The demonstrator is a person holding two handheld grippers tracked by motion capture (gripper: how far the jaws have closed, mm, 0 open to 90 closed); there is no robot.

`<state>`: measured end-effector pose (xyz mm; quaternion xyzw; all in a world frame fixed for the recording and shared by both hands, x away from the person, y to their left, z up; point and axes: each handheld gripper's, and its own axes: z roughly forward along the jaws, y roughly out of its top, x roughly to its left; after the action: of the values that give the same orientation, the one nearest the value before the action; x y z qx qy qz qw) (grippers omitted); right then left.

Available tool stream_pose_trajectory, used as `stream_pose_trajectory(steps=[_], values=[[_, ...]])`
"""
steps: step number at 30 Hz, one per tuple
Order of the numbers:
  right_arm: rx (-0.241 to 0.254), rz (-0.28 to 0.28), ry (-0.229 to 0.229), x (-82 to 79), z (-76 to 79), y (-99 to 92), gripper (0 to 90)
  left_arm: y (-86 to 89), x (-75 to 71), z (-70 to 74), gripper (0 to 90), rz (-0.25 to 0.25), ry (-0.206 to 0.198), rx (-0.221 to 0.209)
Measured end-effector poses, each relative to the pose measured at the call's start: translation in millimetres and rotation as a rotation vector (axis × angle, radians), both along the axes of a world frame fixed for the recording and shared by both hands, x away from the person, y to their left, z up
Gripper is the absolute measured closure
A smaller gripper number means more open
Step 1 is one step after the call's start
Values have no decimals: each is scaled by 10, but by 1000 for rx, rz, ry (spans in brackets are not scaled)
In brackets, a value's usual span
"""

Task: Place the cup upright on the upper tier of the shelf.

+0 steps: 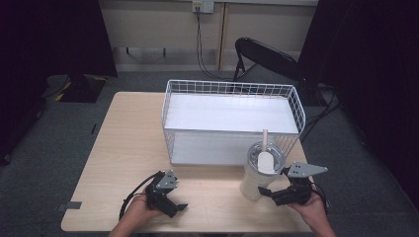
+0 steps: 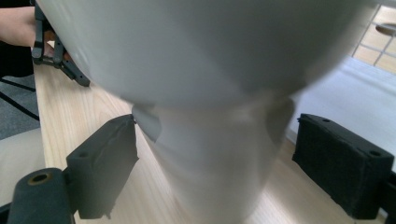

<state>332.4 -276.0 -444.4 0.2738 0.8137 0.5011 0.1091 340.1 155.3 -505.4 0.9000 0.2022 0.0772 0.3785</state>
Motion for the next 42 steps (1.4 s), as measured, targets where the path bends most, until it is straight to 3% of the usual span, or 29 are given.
stream_pose_trajectory(steps=[11, 18, 25, 35, 42], values=[[8, 7, -37, 48, -16, 99, 102, 0, 0, 0, 0, 0, 1, 0], [39, 27, -70, 71, -70, 97, 98, 0, 0, 0, 0, 0, 0, 0], [58, 41, -78, 114, -89, 114, 97, 0, 0, 0, 0, 0, 0, 0], [41, 54, -85, 121, -93, 104, 91, 0, 0, 0, 0, 0, 0, 0], [84, 66, -88, 157, -143, 114, 85, -5, -1, -2, 0, 4, 3, -6]])
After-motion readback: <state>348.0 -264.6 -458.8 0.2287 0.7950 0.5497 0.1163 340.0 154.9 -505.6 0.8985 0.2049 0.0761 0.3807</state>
